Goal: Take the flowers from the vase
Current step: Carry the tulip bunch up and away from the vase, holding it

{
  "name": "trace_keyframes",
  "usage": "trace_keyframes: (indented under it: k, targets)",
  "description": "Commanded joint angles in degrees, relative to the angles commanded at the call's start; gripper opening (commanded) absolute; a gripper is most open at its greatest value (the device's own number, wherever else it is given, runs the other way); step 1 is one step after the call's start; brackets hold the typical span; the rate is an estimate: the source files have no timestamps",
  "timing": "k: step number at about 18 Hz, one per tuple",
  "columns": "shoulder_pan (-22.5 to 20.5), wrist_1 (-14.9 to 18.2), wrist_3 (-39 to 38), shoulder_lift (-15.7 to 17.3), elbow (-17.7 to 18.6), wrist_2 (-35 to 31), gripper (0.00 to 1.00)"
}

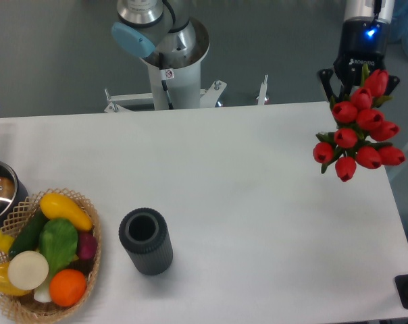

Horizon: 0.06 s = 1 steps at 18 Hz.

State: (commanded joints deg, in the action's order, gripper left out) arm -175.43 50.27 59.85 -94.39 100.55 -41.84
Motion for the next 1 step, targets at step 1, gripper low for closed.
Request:
trace_keyframes:
  k: [1]
  targets:
    - [0.00,0.00,0.00,0.00,0.00,0.00,0.32]
